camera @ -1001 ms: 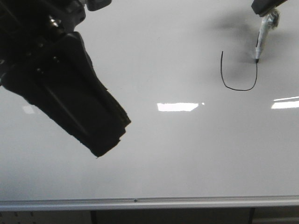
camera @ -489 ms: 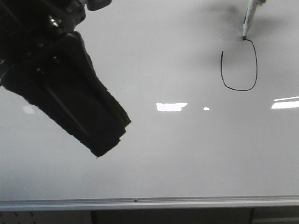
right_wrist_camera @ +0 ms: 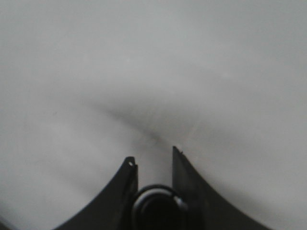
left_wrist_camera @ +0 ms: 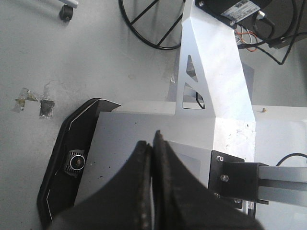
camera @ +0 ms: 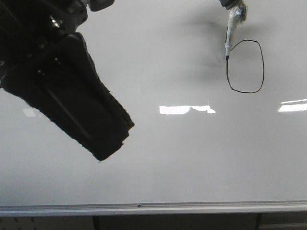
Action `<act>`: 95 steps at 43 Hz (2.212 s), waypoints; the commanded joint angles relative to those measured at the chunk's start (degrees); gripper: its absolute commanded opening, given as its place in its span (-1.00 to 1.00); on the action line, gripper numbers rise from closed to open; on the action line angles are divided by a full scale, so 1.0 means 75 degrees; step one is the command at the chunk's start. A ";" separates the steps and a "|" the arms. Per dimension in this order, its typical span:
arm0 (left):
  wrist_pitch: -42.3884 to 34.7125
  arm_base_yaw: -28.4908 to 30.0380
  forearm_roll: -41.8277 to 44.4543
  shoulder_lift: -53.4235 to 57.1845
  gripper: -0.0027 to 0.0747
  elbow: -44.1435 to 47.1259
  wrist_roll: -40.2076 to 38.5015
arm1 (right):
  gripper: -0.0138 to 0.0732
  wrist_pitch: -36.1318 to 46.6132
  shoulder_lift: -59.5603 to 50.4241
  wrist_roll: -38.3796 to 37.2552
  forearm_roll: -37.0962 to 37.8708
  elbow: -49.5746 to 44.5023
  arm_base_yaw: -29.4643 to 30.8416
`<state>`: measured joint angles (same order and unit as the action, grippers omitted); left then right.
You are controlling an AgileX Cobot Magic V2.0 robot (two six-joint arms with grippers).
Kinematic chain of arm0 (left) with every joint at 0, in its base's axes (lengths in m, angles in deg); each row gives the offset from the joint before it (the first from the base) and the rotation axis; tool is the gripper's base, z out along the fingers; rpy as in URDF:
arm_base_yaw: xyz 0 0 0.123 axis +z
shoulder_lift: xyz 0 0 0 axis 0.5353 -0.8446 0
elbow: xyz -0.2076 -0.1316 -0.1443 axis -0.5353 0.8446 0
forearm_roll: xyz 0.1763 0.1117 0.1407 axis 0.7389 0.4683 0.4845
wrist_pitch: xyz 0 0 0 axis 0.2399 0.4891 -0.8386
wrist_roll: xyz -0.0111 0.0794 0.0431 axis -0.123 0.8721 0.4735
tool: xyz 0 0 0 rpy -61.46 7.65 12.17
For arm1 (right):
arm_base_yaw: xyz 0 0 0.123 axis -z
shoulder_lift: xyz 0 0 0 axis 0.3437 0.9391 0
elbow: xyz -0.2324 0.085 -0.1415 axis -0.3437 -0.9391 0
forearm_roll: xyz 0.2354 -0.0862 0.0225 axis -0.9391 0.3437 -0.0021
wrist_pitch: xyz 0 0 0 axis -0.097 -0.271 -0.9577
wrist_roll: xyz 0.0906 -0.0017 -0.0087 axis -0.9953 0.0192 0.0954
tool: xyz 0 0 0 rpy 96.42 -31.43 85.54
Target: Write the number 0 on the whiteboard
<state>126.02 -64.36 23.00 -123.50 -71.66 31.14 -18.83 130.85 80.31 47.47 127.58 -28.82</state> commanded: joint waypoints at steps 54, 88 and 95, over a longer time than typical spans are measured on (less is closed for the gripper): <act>-0.0040 -0.0050 -0.2709 0.0279 0.28 -0.0226 0.0475 | -0.84 -0.4489 -0.2452 0.2082 -0.5709 -0.3752 -0.1040; 0.0439 -0.0050 -0.2956 0.0279 -0.98 -0.0226 0.0699 | -0.84 -0.4008 -0.2452 0.2295 -0.6500 -0.3752 -0.1040; 0.0439 -0.0050 -0.2927 0.0279 -0.98 -0.0226 0.0713 | -0.81 -0.3850 -0.2452 0.2295 -0.6539 -0.3752 -0.1040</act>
<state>125.37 -64.36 4.73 -123.50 -71.66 35.63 -47.21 114.18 97.45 3.94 98.13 -36.56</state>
